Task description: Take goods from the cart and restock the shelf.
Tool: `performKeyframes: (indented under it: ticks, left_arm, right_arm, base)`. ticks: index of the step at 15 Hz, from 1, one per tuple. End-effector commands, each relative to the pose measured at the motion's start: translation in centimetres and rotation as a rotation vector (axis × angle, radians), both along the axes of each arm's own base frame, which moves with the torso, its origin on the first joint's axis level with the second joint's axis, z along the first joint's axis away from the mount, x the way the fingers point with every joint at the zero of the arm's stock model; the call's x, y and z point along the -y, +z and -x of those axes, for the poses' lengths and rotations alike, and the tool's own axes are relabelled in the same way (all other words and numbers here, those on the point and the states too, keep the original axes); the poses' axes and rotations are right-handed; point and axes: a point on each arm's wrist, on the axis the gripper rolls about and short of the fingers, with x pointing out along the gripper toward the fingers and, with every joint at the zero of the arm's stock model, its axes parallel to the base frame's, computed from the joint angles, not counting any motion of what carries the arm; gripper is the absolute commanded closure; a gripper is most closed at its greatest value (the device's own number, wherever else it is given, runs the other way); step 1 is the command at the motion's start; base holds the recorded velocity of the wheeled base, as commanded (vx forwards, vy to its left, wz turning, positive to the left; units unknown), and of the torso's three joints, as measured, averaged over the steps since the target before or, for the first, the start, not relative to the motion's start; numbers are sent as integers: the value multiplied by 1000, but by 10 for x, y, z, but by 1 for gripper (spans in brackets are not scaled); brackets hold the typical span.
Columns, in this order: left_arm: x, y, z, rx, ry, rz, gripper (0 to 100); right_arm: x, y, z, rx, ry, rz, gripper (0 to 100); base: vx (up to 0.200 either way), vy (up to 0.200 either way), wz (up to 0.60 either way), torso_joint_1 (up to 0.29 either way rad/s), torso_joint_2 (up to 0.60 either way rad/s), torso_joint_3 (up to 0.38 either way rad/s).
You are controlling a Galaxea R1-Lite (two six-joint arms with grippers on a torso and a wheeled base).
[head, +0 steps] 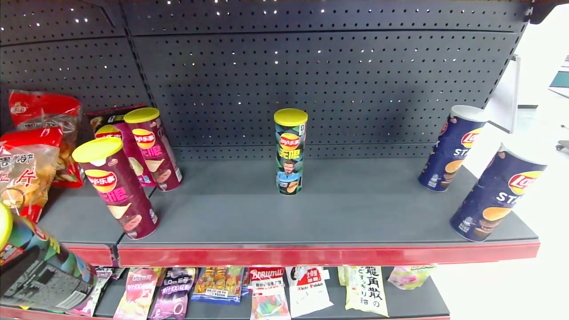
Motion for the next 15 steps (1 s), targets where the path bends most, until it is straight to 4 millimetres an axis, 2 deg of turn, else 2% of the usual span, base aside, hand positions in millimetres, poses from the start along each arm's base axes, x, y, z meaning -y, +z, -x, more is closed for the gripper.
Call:
performKeyframes:
  ticks: [1,2,5,6,7,8,9,10,12,15]
  left_arm:
    - [0,-2,17,54,-4,1,100]
    - [0,-3,24,64,-2,1,100]
    - [-1,-17,60,81,-2,-1,100]
    - [-1,-19,66,87,-1,-1,100]
    - [-2,-23,72,100,12,9,100]
    - [-2,-24,74,107,17,15,100]
    - [-2,-25,74,103,21,26,100]
    - [-2,-25,73,101,24,29,100]
    - [-2,-31,71,76,32,87,100]
    - [-2,-29,69,110,31,161,100]
  right_arm:
    - [0,0,0,-5,3,4,0]
    - [0,0,0,-5,3,4,0]
    - [-2,4,1,20,102,27,0]
    - [-3,23,5,58,139,22,0]
    - [-5,79,-7,10,229,-5,0]
    - [-7,91,-16,-17,310,15,0]
    - [-9,94,-25,-50,411,83,0]
    - [-9,95,-30,-70,437,101,0]
    - [-13,105,-71,-155,506,119,0]
    - [-34,126,-112,-136,686,132,0]
  base:
    - [0,0,0,0,0,0]
    - [0,0,0,0,0,0]
    - [0,0,0,0,0,0]
    - [0,0,0,0,0,0]
    - [0,0,0,0,0,0]
    - [0,0,0,0,0,0]
    - [0,0,0,0,0,0]
    - [0,0,0,0,0,0]
    - [0,0,0,0,0,0]
    - [0,0,0,0,0,0]
